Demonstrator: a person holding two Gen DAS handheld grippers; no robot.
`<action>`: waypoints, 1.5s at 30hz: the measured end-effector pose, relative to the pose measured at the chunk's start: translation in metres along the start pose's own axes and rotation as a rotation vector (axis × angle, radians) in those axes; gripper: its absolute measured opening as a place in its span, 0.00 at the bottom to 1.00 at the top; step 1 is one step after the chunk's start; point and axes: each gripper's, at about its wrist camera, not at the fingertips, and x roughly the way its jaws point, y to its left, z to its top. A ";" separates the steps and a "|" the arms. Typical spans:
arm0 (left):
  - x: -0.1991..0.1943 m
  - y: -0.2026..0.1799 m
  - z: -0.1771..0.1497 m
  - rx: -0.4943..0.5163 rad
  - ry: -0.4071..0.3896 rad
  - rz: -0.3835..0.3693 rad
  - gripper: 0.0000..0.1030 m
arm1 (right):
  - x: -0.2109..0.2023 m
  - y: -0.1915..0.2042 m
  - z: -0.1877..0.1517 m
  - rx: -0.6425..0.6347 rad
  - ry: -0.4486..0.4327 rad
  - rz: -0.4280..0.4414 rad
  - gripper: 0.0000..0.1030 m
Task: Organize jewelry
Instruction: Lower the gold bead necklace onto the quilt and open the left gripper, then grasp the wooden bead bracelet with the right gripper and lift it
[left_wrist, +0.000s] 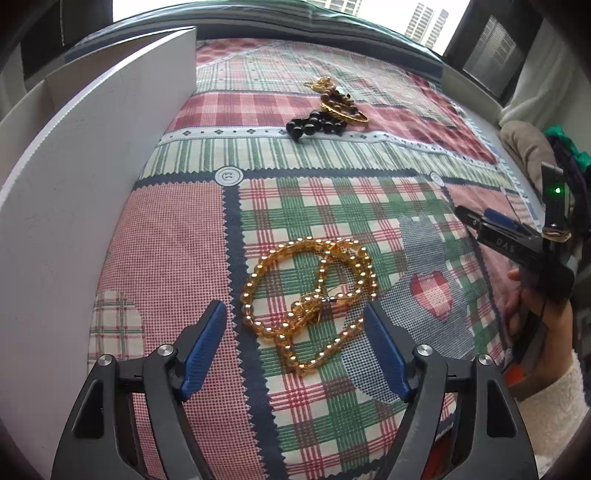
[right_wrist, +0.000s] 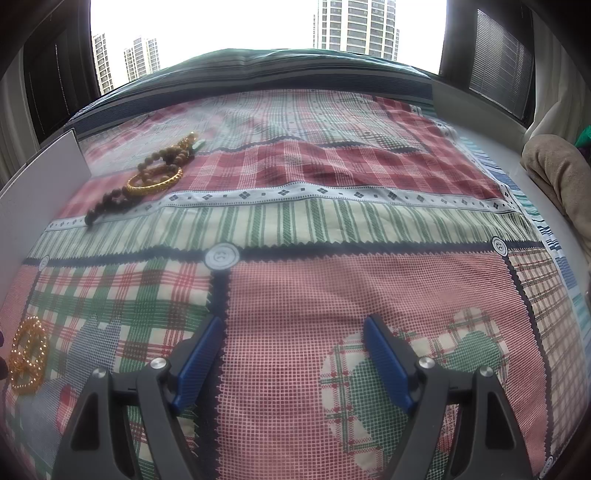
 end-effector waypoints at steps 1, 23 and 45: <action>0.003 0.001 -0.001 0.001 0.006 0.001 0.76 | 0.000 0.000 0.000 0.000 0.000 0.000 0.78; 0.023 0.004 0.014 0.054 -0.025 0.044 0.89 | 0.000 0.000 0.000 0.000 0.000 0.000 0.78; 0.029 -0.009 0.000 0.173 -0.100 0.108 1.00 | 0.000 0.000 0.000 -0.001 0.001 0.001 0.78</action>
